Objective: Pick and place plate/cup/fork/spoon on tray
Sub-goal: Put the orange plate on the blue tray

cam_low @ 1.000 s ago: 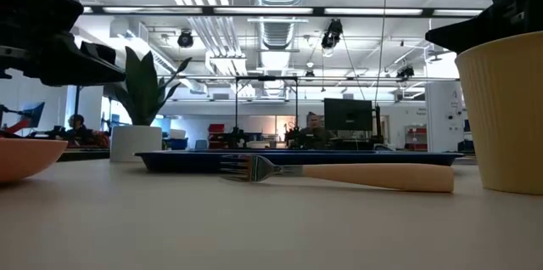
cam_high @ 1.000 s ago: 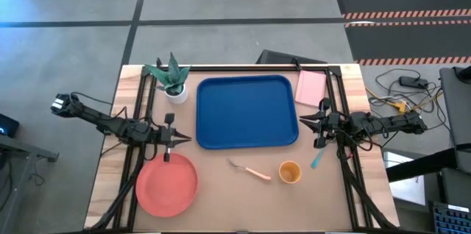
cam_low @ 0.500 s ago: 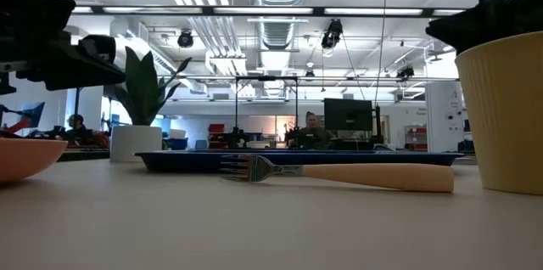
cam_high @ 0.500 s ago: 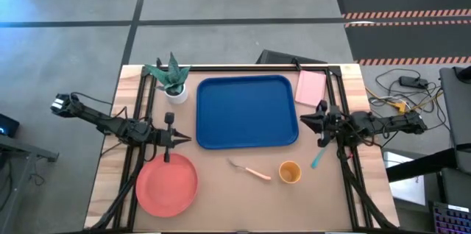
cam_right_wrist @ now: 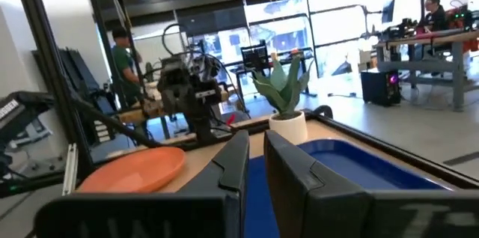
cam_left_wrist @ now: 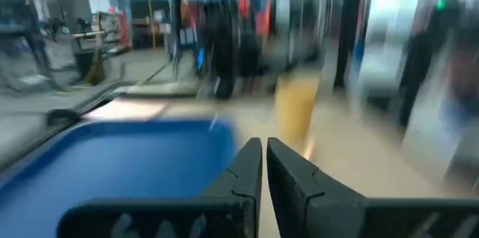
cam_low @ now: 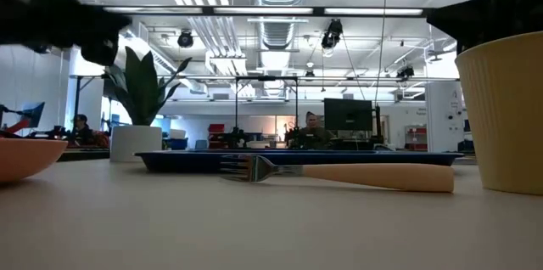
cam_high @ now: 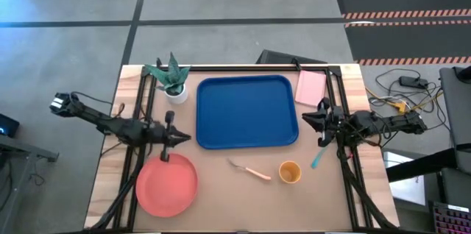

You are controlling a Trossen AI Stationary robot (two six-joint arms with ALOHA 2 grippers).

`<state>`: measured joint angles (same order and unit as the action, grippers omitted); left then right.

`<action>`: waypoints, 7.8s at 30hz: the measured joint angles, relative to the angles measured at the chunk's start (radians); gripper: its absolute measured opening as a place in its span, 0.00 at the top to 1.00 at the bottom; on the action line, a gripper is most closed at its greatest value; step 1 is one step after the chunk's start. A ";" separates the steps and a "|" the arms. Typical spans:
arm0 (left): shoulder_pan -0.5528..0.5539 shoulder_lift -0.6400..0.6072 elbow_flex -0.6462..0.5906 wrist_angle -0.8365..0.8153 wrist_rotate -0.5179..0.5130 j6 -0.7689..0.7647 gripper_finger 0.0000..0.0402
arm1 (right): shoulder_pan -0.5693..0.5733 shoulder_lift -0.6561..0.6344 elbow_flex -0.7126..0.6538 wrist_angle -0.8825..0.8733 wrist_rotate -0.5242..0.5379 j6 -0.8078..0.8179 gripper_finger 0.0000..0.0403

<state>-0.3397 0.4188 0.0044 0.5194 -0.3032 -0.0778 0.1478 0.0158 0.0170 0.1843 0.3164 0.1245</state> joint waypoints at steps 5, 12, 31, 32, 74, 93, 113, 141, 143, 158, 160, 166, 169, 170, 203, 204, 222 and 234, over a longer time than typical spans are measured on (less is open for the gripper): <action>0.000 -0.002 0.000 0.237 -0.003 -0.017 0.99 | 0.000 0.000 0.000 0.188 0.000 -0.062 0.92; 0.000 0.001 0.000 0.373 -0.002 -0.036 0.99 | 0.000 0.000 0.000 0.229 -0.035 -0.058 0.92; -0.001 0.240 0.189 0.496 0.051 -0.087 0.99 | 0.000 0.000 0.000 0.307 -0.011 -0.136 0.92; -0.001 0.258 0.196 0.495 0.046 -0.098 0.99 | 0.000 0.000 0.000 0.308 -0.001 -0.128 0.92; -0.022 0.762 0.486 0.261 -0.099 -0.538 0.99 | 0.000 0.001 0.082 0.110 0.001 0.078 0.92; -0.075 0.810 0.758 -0.615 -0.121 -1.180 1.00 | 0.000 0.001 0.137 -0.003 0.000 0.031 0.92; -0.180 1.089 1.175 -1.109 -0.036 -1.449 1.00 | 0.000 0.013 0.137 -0.017 0.052 0.011 0.92; -0.391 1.211 1.223 -1.219 0.114 -1.913 1.00 | 0.000 0.013 0.137 0.031 0.053 -0.030 0.92; -0.386 1.240 1.259 -1.210 0.111 -1.903 1.00 | 0.000 0.013 0.137 0.031 0.053 -0.035 0.92; -0.431 1.345 1.394 -1.264 0.147 -1.987 1.00 | 0.000 0.013 0.137 0.045 0.053 -0.059 0.92; -0.455 1.349 1.378 -1.274 0.147 -2.029 1.00 | 0.000 0.013 0.137 0.046 0.053 -0.059 0.92; -0.488 1.349 1.344 -1.313 0.151 -2.087 1.00 | 0.000 0.013 0.137 0.053 0.053 -0.057 0.92; -0.487 1.349 1.324 -1.311 0.153 -2.065 1.00 | 0.000 0.013 0.137 0.052 0.052 -0.047 0.92; -0.487 1.349 1.319 -1.311 0.154 -2.057 1.00 | 0.000 0.013 0.137 0.050 0.051 -0.042 0.92; -0.483 1.343 1.211 -1.305 0.167 -1.957 0.60 | 0.000 0.013 0.137 0.008 0.051 -0.027 0.92; -0.483 1.346 1.206 -1.306 0.167 -1.957 0.61 | 0.000 0.013 0.137 0.005 0.051 -0.027 0.92; -0.481 1.348 1.151 -1.237 0.164 -1.931 0.66 | 0.000 0.013 0.136 -0.002 0.052 -0.031 0.92; -0.480 1.356 1.156 -1.220 0.189 -1.925 0.95 | 0.000 0.013 0.136 -0.003 0.052 -0.031 0.92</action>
<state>-0.8196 1.7750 1.1608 -0.7008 -0.1139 -2.0027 0.1478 0.0292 0.1532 0.1818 0.3687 0.0933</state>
